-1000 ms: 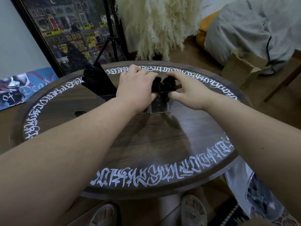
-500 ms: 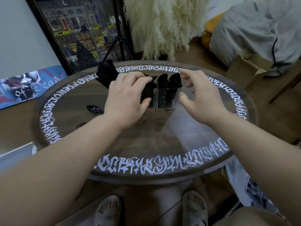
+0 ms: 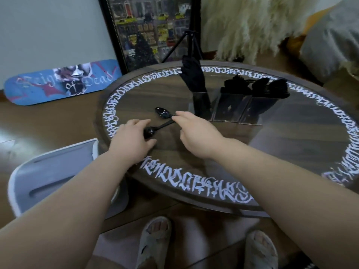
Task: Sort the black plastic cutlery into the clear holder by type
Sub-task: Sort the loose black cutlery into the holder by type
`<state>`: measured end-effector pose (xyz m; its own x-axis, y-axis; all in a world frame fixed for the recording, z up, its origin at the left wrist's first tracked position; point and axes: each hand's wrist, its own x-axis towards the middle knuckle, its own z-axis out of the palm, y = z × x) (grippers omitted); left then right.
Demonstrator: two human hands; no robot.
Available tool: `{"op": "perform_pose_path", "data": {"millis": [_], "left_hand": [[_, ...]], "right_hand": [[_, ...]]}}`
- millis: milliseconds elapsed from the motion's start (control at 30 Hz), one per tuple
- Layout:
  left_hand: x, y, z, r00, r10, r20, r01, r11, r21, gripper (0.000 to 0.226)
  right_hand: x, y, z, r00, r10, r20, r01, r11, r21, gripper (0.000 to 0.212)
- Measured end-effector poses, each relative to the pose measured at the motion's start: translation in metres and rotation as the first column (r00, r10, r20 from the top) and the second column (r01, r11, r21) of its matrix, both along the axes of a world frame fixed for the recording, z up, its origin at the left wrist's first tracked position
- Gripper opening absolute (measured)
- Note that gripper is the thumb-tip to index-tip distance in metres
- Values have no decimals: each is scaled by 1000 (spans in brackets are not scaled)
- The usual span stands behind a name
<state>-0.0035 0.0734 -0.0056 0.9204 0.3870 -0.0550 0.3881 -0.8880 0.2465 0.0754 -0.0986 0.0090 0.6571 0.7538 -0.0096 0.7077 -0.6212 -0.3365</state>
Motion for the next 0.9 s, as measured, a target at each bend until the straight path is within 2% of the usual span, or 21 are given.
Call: {"op": "perform_pose_path", "data": {"millis": [167,233,333,433,600,767,900], "left_hand": [[4,12,-5,999,-34,-9,35,999,22,46],[2,16,-3,1000,-28,-14,28,1000,7,43],[-1,18,2,998,-47,-31,47,999,-4,43],[-5,16,6,996,-81,-32,79,996,-47,44],[-7,5,10,996,-93,12,94,984,-148,35],[-5,-19,22,983,-47,175,71,989,-133,21],[-4,-46,39,944,3,330,80,968,-236,8]], "right_hand": [[6,45,-13,995,-100,4,99,981,-164,58],[7,50,-19,985,-147,90,161,971,-175,49],[5,45,-24,969,-143,200,164,982,-92,29],[0,32,-22,972,-198,130,203,979,-25,21],[-10,7,-12,965,-262,-12,262,964,-36,19],[-22,-36,-2,944,-328,-26,327,945,-19,12],[-31,-72,14,908,-412,-79,418,904,89,7]]}}
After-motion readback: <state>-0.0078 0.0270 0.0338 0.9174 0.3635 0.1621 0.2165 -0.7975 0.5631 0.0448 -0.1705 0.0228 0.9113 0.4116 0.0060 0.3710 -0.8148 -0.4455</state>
